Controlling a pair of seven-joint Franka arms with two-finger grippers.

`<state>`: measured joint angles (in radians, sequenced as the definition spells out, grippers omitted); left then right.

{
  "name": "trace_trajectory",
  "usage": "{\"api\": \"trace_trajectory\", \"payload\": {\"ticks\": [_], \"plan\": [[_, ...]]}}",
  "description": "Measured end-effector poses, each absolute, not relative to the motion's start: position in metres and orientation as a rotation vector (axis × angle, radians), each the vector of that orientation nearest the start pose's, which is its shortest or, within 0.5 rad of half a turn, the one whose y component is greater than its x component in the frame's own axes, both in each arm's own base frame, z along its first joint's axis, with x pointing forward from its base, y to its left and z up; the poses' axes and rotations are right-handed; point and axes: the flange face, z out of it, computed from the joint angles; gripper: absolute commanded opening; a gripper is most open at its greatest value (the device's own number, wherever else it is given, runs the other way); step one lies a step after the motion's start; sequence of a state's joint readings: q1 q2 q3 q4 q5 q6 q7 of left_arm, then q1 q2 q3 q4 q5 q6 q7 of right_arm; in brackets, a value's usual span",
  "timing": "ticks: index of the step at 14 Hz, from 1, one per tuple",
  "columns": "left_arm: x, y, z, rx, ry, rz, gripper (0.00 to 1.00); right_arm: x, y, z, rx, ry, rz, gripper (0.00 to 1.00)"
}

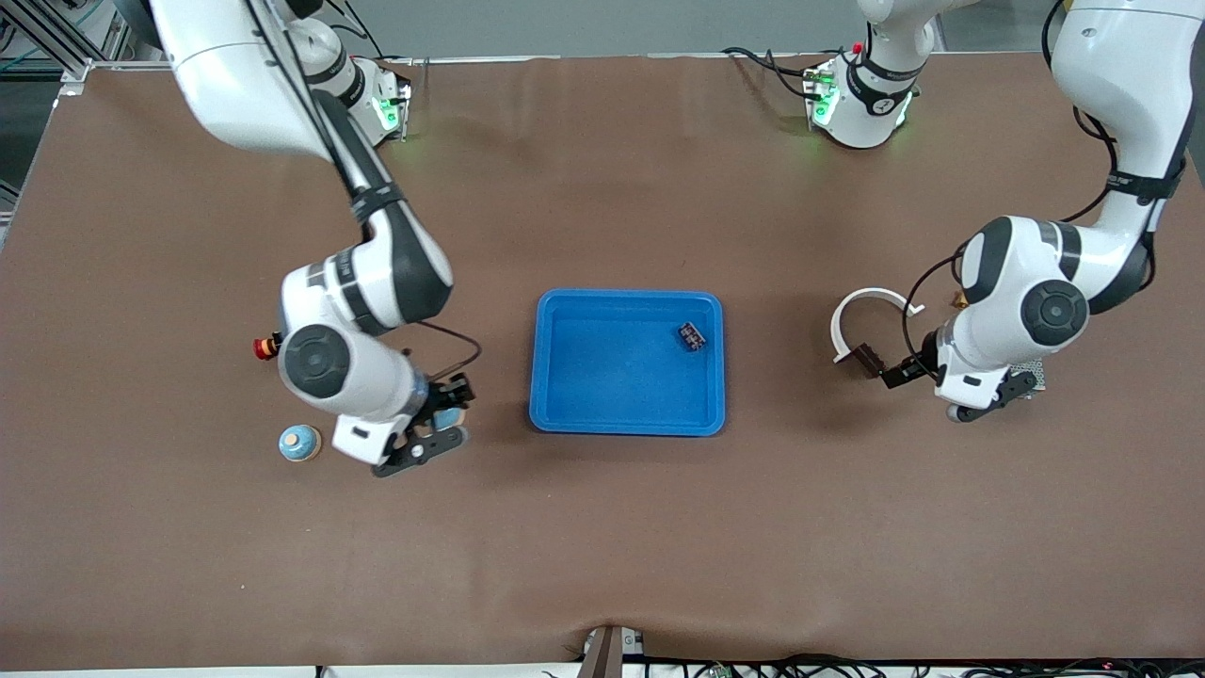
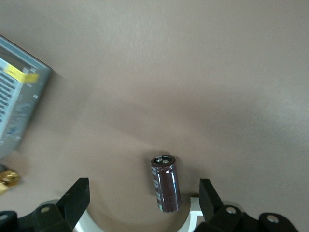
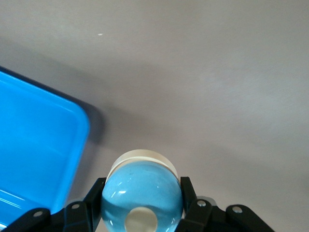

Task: Place electrolytic capacitor and blue bell in tray
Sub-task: 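Lower the bell into the tray while the left gripper grasps the capacitor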

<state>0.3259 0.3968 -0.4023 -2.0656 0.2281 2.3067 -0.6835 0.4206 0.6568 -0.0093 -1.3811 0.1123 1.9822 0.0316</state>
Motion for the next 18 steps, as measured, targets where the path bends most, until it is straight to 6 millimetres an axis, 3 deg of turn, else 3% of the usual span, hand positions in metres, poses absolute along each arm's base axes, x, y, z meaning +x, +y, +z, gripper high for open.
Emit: {"api": "trace_trajectory", "payload": {"ticks": [3,6,8,13,15,18], "plan": [[0.553,-0.043,0.217,-3.016,-0.733,0.162,0.84,0.636,0.336,0.319,-3.036,-0.434,0.135,0.49],[0.548,-0.045,0.211,-3.023,-0.754,0.146,0.74,0.625,0.352,0.313,-3.050,-0.375,0.149,0.49],[0.546,-0.046,0.207,-3.029,-0.761,0.139,0.72,0.613,0.371,0.308,-3.057,-0.328,0.137,0.43],[0.542,-0.051,0.190,-3.035,-0.821,0.138,0.68,0.573,0.427,0.293,-3.063,-0.263,0.104,0.44],[0.540,-0.052,0.185,-3.037,-0.822,0.153,0.55,0.563,0.436,0.285,-3.063,-0.253,0.091,0.44],[0.539,-0.053,0.180,-3.039,-0.822,0.164,0.16,0.545,0.446,0.264,-3.065,-0.243,0.082,0.44]]}}
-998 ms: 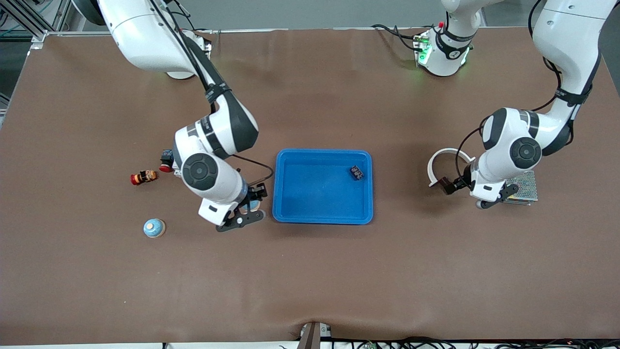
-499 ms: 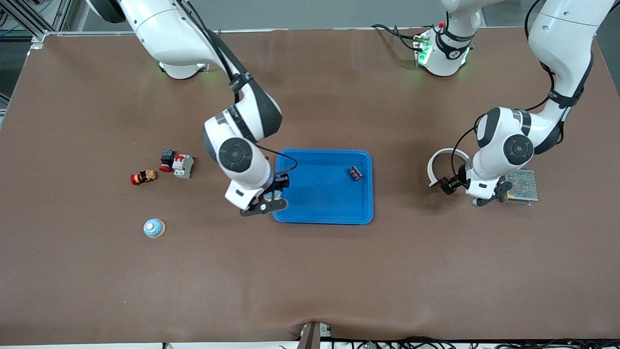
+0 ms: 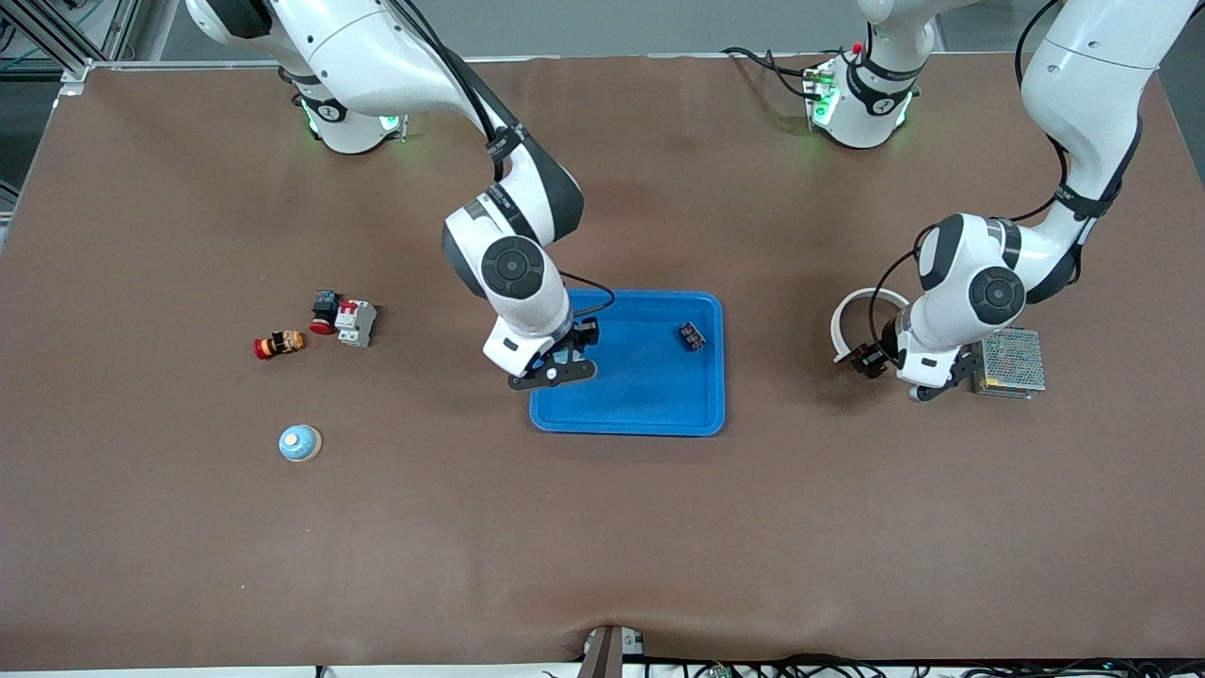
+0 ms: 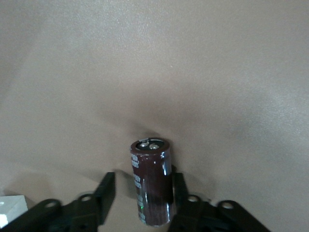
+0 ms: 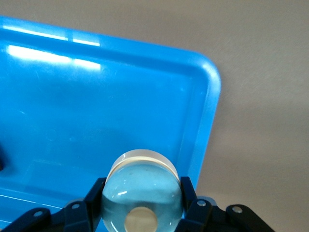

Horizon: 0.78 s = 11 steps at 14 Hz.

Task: Place electrolytic capacitor and blue bell in tray
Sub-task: 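Lower the bell into the tray while the left gripper grasps the capacitor, then release the bell with the right gripper while the left gripper carries the capacitor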

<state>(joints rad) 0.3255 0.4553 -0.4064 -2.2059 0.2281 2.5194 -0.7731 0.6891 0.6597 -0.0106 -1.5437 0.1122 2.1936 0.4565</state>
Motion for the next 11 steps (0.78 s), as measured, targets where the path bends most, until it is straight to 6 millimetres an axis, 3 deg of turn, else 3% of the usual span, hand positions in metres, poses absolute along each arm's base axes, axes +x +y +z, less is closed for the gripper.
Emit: {"api": "trace_trajectory", "payload": {"ticks": [1,7,11], "plan": [[0.539,-0.053,0.180,-3.040,-0.822,0.164,0.01,0.540,0.449,0.259,-3.068,-0.245,0.086,0.44],[0.546,-0.061,0.190,-3.058,-0.805,0.129,0.00,0.509,0.473,0.241,-3.069,-0.251,0.079,0.44],[0.569,-0.094,0.232,-3.071,-0.729,0.127,0.00,0.500,0.469,0.220,-3.064,-0.246,0.047,0.44]]}}
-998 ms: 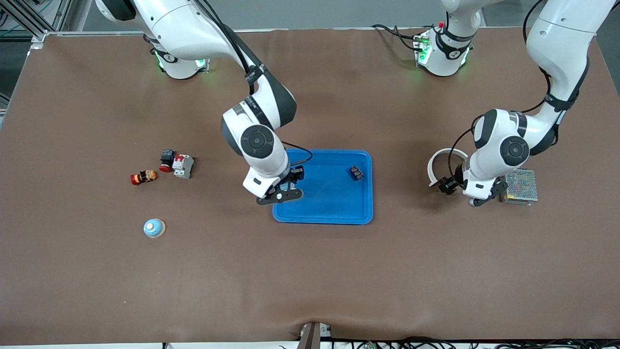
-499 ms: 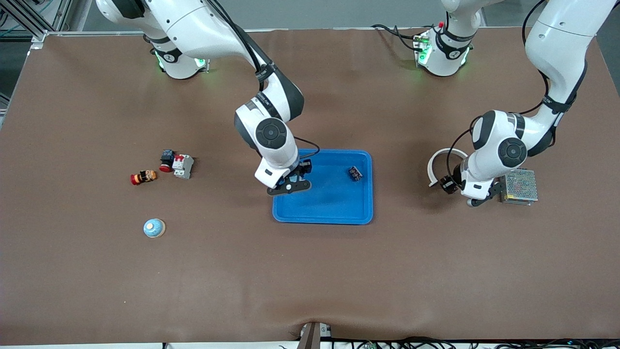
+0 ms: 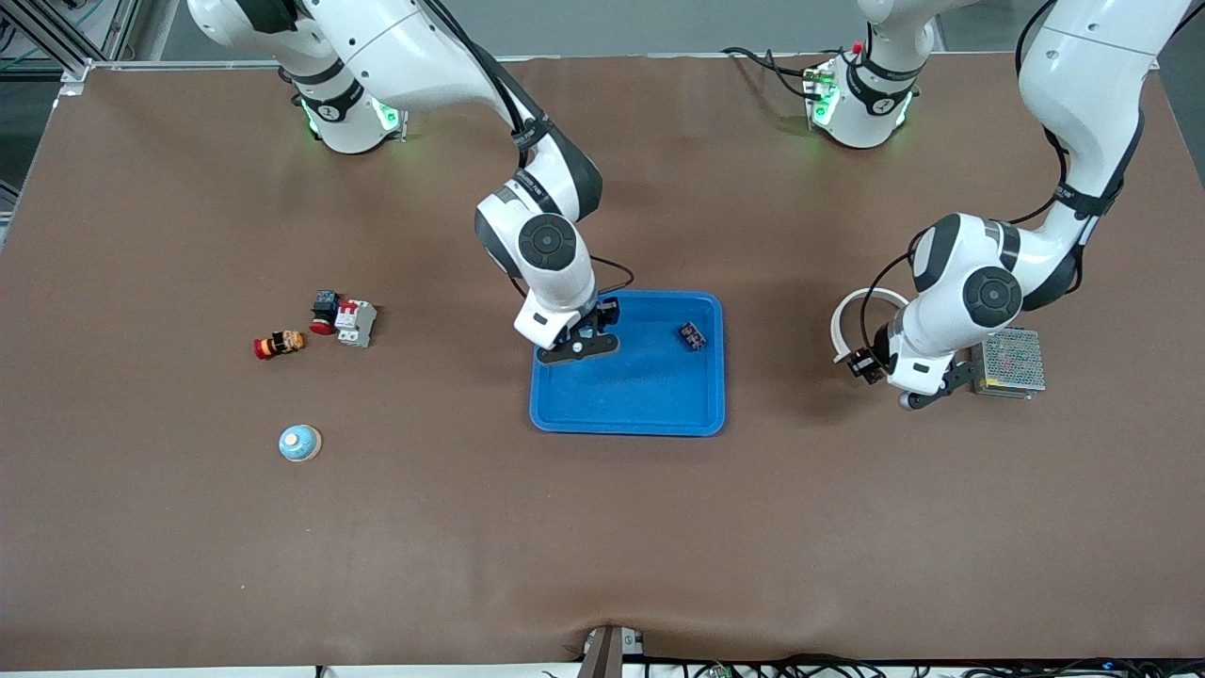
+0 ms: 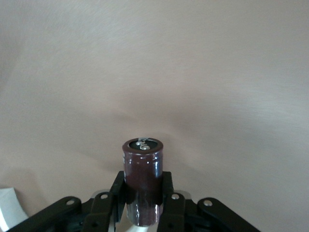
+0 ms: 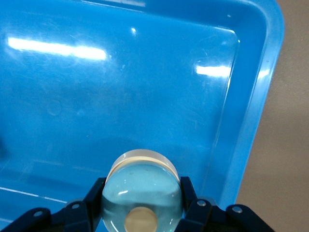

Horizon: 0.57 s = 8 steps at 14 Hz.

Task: Place electrolytic capacitor and blue bell in tray
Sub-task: 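Release the bell with the right gripper while the left gripper carries the capacitor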

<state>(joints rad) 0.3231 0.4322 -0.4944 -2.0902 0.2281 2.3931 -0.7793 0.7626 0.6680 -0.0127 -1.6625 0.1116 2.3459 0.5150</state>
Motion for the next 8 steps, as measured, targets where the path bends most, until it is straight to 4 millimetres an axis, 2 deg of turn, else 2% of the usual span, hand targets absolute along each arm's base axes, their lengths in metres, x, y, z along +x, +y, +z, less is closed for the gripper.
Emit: {"api": "trace_trajectory", "payload": {"ticks": [3,8], "plan": [[0.583,-0.126,0.263,-3.074,-0.738,0.112,0.00,0.498,0.465,0.211,-3.062,-0.240,0.032,0.44],[0.579,-0.195,0.286,-3.087,-0.725,0.083,0.00,0.495,0.461,0.203,-3.063,-0.241,0.020,0.44]]}}
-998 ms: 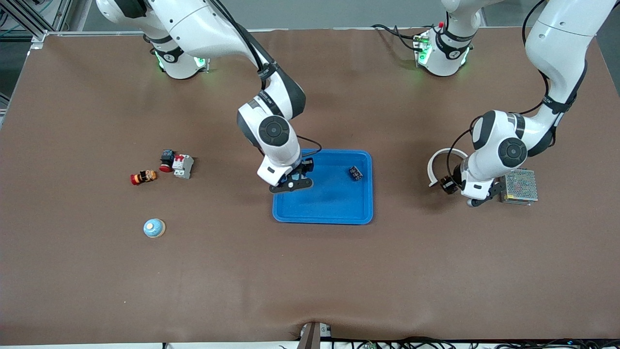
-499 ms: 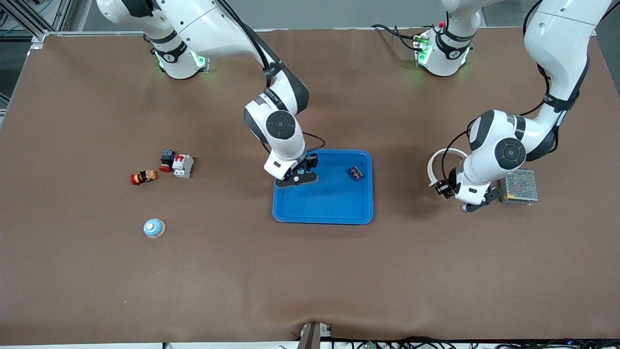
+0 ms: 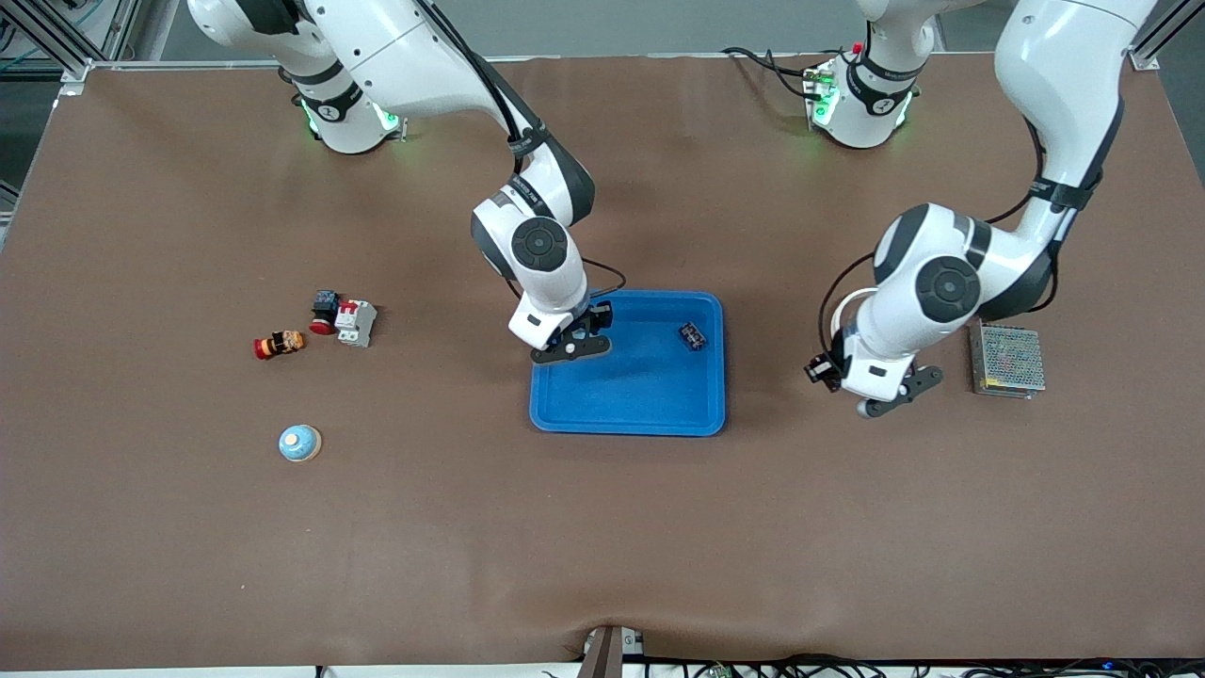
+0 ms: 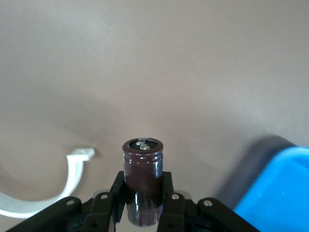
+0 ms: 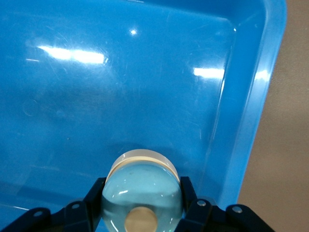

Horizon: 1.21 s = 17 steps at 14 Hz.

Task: Place electrolytic capacitor and blue bell in tray
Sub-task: 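Release the bell with the right gripper while the left gripper carries the capacitor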

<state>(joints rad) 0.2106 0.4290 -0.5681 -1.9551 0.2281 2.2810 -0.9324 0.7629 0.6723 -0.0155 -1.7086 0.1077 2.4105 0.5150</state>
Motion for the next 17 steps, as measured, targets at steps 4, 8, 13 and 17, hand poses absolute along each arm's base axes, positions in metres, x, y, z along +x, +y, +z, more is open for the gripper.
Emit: {"api": "trace_trajectory", "payload": {"ticks": [4,8,13,17], "plan": [[0.576,-0.243,0.306,-3.086,-0.723,0.069,0.00,0.494,0.461,0.197,-3.065,-0.243,0.019,0.45],[0.575,-0.281,0.302,-3.094,-0.775,0.089,0.00,0.493,0.462,0.191,-3.064,-0.247,0.012,0.49],[0.578,-0.315,0.280,-3.090,-0.869,0.157,0.00,0.493,0.462,0.191,-3.064,-0.248,0.011,1.00],[0.579,-0.348,0.270,-3.079,-0.971,0.194,0.00,0.493,0.462,0.191,-3.064,-0.248,0.010,1.00]]}}
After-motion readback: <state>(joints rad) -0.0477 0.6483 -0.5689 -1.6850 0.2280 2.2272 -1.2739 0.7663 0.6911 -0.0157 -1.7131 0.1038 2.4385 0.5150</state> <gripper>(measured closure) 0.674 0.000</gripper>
